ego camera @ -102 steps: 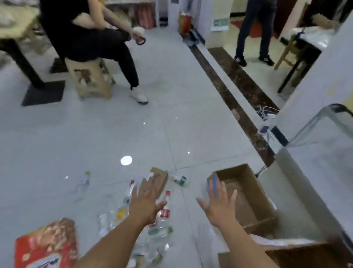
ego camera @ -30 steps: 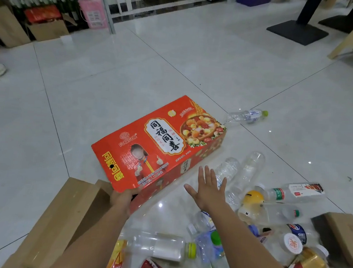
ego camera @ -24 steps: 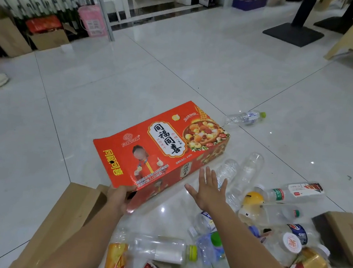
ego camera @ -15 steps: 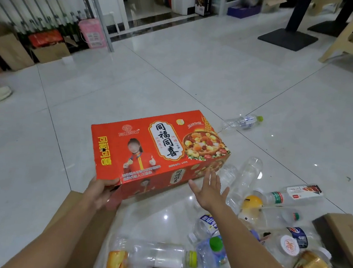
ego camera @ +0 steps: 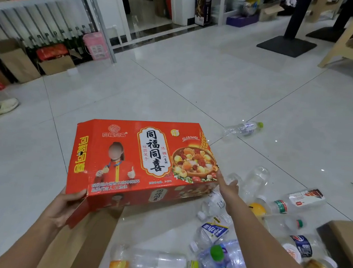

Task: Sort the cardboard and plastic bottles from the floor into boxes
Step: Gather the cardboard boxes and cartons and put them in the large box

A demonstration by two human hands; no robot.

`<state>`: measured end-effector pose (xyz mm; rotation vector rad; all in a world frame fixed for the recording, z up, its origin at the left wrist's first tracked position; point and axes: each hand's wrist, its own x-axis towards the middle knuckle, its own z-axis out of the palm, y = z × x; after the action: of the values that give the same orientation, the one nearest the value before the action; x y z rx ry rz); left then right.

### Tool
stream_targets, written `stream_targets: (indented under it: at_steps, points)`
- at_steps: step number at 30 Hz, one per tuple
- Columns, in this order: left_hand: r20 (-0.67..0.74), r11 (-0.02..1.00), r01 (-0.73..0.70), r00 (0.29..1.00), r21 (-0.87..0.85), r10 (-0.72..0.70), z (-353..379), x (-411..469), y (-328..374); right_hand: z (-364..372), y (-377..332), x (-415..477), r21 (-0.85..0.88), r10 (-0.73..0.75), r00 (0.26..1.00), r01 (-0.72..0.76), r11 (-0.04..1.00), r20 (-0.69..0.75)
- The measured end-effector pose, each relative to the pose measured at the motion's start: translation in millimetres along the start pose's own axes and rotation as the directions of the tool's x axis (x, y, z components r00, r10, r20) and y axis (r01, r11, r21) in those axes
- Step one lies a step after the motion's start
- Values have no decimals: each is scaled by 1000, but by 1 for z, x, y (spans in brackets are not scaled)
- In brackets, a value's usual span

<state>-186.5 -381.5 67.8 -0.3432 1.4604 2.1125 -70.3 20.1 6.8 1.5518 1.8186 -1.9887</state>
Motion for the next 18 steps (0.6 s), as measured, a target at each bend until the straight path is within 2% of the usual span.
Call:
stream_targets:
  at_steps: [4, 7, 9, 14, 18]
  points:
    - [82, 996, -22, 996, -83, 29, -7, -5, 12, -10, -1, 2, 177, -57, 998, 58, 983, -7]
    - [146, 997, 15, 989, -73, -4, 6, -5, 20, -32, -5, -5, 240, -103, 985, 67, 969, 141]
    - [181, 997, 47, 983, -69, -33, 29, -8, 26, -53, -16, -17, 278, -116, 978, 64, 958, 175]
    - [216, 988, 129, 971, -88, -107, 123, -23, 62, -141, -77, -75, 389, -132, 990, 101, 916, 53]
    - [226, 988, 141, 962, 69, -153, 225, -48, 112, -231, -130, -151, 438, -96, 994, 110, 892, -54]
